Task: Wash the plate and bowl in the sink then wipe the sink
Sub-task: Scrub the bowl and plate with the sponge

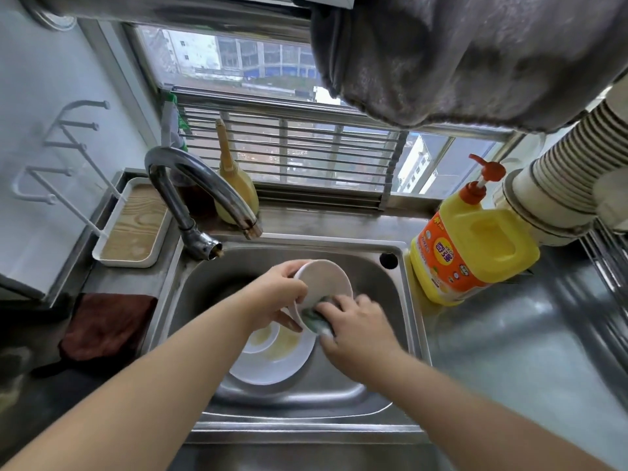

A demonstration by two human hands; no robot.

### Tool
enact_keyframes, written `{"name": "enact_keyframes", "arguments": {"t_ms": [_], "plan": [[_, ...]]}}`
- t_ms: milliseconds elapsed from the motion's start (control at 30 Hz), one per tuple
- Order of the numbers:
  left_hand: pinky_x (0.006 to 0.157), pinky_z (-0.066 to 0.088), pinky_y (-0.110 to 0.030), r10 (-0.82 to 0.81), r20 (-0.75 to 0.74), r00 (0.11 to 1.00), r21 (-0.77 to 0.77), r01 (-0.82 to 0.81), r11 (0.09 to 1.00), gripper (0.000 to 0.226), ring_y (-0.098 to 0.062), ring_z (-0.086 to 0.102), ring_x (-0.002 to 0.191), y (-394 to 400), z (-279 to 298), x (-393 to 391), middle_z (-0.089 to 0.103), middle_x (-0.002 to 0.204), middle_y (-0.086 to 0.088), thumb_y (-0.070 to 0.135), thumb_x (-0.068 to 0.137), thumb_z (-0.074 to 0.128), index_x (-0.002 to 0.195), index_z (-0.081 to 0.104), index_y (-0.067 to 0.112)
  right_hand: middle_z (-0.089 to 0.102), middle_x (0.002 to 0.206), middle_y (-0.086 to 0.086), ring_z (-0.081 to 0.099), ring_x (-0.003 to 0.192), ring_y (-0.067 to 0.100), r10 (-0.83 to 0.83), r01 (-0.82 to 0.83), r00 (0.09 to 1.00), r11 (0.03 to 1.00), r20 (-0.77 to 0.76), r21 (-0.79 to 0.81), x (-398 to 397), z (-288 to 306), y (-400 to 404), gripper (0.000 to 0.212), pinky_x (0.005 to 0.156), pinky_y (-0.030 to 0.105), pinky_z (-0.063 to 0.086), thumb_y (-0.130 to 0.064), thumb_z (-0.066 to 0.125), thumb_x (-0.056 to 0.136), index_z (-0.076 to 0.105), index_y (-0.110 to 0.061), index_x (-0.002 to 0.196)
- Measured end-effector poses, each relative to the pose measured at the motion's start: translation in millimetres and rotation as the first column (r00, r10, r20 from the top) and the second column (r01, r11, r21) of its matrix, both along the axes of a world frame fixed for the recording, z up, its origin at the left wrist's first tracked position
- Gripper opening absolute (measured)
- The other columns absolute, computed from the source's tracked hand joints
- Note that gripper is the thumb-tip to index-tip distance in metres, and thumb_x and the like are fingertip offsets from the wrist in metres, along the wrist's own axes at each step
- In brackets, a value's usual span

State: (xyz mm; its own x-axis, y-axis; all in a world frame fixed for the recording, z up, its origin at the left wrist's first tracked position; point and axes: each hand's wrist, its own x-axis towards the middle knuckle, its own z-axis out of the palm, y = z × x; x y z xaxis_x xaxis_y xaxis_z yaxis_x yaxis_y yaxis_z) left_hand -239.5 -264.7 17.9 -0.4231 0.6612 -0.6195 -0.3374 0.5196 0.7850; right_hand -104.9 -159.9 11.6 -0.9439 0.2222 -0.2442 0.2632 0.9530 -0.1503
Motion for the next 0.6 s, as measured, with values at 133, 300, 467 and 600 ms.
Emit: {"name": "enact_keyframes", "arguments": {"t_ms": [133, 300, 467, 600], "plan": [[0.06, 0.057, -0.043, 0.027, 0.049, 0.998, -0.082, -0.023, 0.996, 0.059, -0.034, 0.063, 0.088, -1.2, -1.8, -1.6, 0.059, 0.107, -0.018, -0.006, 0.076, 0.037, 0.119, 0.058, 0.028, 0.057, 0.125, -0.003, 0.052, 0.096, 0.027, 0.051, -0.058, 0.996, 0.994, -0.073, -0.093, 10.6, -3.5, -4.9, 0.057, 0.085, 0.038, 0.044, -0.058, 0.059, 0.077, 0.051, -0.036, 0.129], [0.059, 0.056, -0.037, 0.032, 0.155, 0.987, -0.059, -0.023, 0.998, 0.056, -0.03, 0.062, 0.078, 1.0, 14.4, -14.9, 0.055, 0.103, -0.016, -0.003, 0.079, 0.038, 0.124, 0.052, 0.027, 0.068, 0.1, 0.004, 0.059, 0.074, 0.029, 0.296, -0.219, 0.93, 0.923, -0.22, 0.317, 1.9, -6.4, 26.5, 0.049, 0.069, 0.037, 0.046, -0.025, 0.073, 0.054, 0.066, -0.027, 0.102], [0.058, 0.055, -0.03, 0.433, 0.161, 0.887, 0.173, -0.458, 0.872, 0.064, -0.021, 0.06, 0.091, 13.1, -5.5, 39.1, 0.053, 0.119, -0.006, 0.002, 0.088, 0.044, 0.135, 0.033, 0.045, 0.069, 0.099, -0.002, 0.059, 0.076, 0.03, -0.133, 0.15, 0.973, 0.985, -0.19, 0.079, -7.0, 0.4, -6.5, 0.044, 0.067, 0.036, 0.045, -0.046, 0.061, 0.069, 0.064, -0.03, 0.11], [0.054, 0.054, -0.03, 0.444, 0.088, 0.892, 0.211, -0.452, 0.867, 0.052, -0.022, 0.06, 0.09, -2.2, -10.9, 41.6, 0.057, 0.115, -0.008, 0.003, 0.093, 0.037, 0.122, 0.048, 0.044, 0.035, 0.148, -0.001, 0.038, 0.123, 0.03, -0.021, 0.006, 0.998, 0.97, -0.06, -0.243, 6.8, -0.4, -4.0, 0.064, 0.106, 0.042, 0.031, -0.061, 0.022, 0.083, 0.033, -0.041, 0.143]]}}
